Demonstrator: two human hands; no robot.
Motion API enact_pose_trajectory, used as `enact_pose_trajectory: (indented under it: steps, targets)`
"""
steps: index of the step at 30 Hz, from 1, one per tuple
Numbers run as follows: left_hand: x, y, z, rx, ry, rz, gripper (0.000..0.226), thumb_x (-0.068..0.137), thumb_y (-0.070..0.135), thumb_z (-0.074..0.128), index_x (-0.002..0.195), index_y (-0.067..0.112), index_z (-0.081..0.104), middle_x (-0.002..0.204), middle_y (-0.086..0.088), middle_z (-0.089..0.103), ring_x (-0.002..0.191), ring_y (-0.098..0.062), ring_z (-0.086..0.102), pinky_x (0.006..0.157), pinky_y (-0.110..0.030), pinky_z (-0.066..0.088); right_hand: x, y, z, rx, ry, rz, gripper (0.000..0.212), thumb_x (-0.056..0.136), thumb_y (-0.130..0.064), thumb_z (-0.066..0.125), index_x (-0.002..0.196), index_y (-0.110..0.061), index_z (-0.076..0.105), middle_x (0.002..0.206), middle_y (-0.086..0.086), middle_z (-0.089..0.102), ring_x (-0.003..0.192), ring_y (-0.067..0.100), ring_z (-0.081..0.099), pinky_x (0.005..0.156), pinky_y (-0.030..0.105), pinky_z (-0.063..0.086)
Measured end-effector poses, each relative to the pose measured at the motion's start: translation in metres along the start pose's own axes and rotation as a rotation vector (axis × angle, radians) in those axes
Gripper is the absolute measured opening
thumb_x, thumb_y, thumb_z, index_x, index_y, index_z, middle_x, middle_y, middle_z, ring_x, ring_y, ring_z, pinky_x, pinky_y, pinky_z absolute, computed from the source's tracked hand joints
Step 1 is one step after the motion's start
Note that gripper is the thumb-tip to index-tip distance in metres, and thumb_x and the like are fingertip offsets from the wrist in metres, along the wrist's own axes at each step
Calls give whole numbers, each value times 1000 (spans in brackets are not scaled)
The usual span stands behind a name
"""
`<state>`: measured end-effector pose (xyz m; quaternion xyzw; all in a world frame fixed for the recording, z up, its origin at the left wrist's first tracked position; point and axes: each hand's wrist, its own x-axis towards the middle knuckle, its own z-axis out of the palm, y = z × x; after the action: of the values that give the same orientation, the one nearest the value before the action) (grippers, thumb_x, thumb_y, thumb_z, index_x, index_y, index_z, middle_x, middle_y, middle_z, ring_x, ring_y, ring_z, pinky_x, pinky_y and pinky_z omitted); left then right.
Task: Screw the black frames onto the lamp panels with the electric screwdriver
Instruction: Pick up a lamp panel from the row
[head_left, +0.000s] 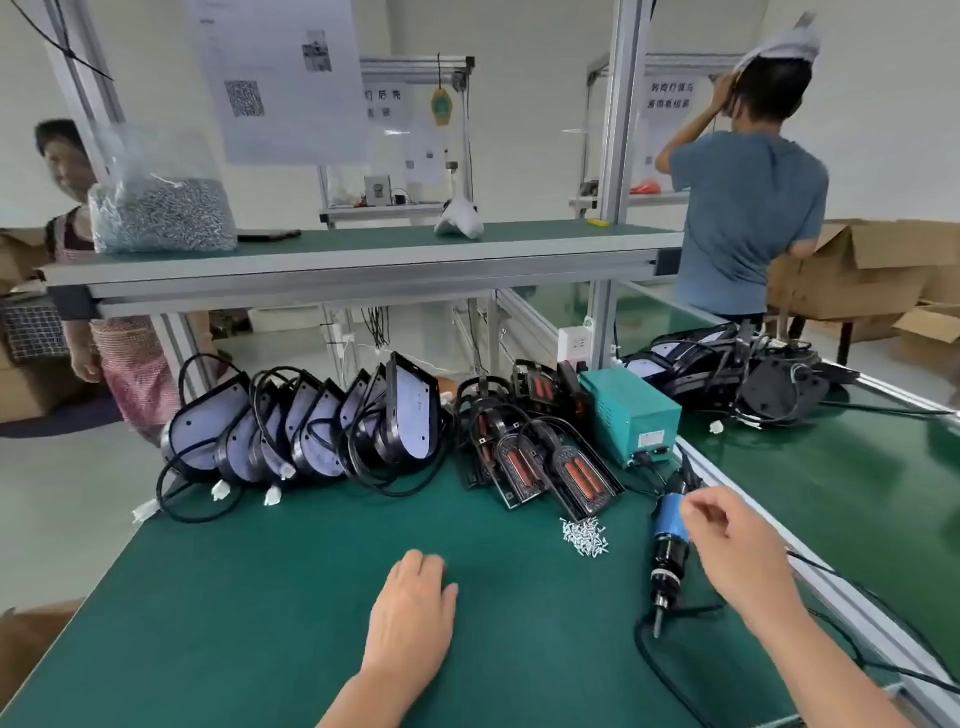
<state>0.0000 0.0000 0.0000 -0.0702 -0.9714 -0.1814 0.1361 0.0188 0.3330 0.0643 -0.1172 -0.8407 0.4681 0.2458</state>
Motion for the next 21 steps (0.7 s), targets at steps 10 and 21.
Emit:
enact_pose_trajectory:
  steps: [10,21]
  targets:
    - [23,8,2,8,-28,-53,20,105,30,39,111,16,52,111,1,46,103,-20,45,91,-33,43,20,41,23,-228,-46,-11,55,89,18,42,125,-15,68,115,11,46,92,27,47,80,37,39]
    - [20,3,5,-14,-33,-69,18,105,29,38,110,17,51,107,5,45,99,-17,44,90,-33,43,16,57,30,-416,-110,-101,78,75,26,50,132,-25,67,154,11,34,111,37,55,66,42,51]
